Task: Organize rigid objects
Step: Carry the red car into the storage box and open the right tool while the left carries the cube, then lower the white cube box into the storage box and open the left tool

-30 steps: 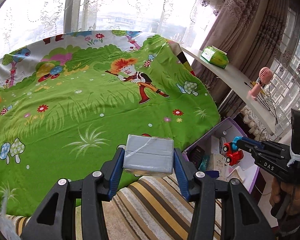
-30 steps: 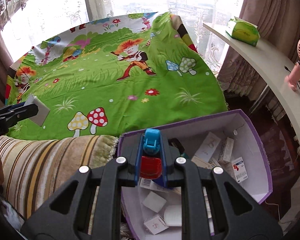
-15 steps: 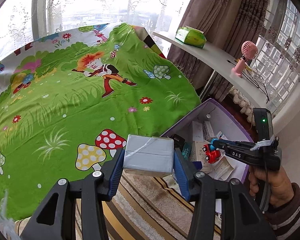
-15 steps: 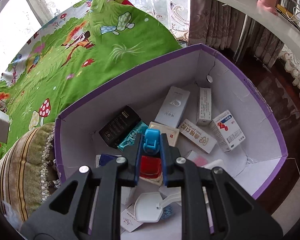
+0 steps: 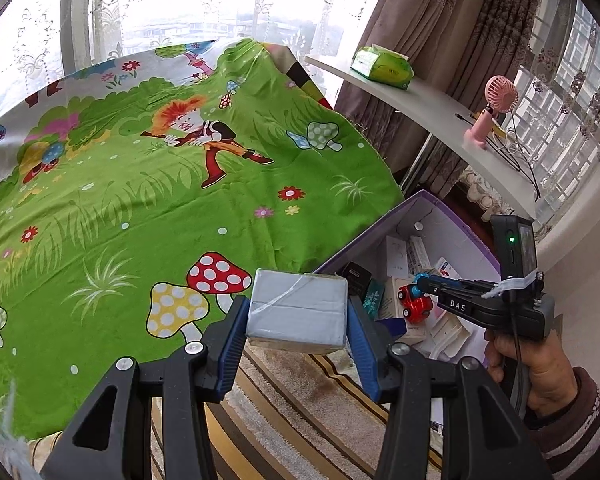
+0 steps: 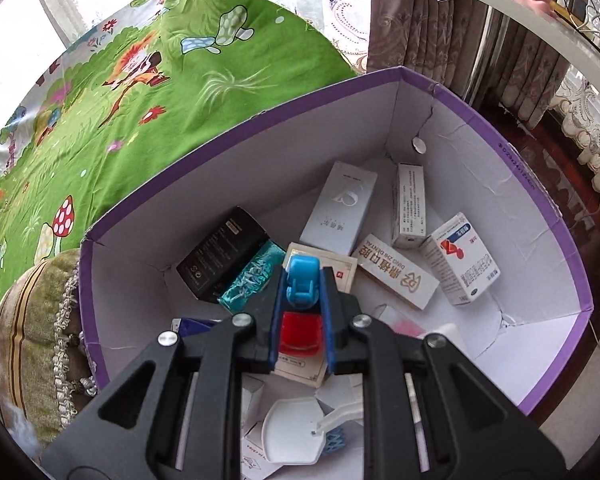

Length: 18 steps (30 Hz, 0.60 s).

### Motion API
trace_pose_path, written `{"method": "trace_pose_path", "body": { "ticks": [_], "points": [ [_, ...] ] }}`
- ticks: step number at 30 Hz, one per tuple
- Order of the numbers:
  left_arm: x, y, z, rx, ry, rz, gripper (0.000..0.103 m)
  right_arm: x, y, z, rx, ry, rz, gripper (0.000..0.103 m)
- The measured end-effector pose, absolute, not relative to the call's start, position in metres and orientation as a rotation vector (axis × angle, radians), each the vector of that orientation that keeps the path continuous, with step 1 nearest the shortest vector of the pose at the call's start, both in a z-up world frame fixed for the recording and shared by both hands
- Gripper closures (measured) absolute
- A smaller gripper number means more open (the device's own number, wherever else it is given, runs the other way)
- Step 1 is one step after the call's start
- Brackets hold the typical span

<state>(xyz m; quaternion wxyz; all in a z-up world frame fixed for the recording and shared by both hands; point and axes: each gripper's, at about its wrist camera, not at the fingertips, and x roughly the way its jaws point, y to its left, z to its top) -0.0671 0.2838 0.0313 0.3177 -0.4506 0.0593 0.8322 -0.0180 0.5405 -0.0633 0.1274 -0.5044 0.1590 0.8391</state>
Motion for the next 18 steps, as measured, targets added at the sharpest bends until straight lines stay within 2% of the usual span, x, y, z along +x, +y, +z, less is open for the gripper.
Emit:
{"method": "trace_pose_path", "body": {
  "ticks": [8,11,13,18],
  "points": [
    [-0.067,0.285,0.031,-1.190,0.159,2.186,0.054,-0.018,0.539,-0.062,-1.469,0.478,2.444,0.082],
    [-0.066,0.285,0.031,-1.189,0.162,2.184,0.054,-0.017,0.541,-0.060,-1.462,0.492,2.449,0.072],
    [-0.065,0.287,0.031,-1.187,0.162,2.179,0.054,-0.015,0.542,-0.057,-1.450,0.503,2.460,0.061],
    [-0.052,0.301,0.033,-1.173,0.175,2.094,0.054,-0.004,0.547,-0.039,-1.394,0.506,2.480,0.050]
  ]
}}
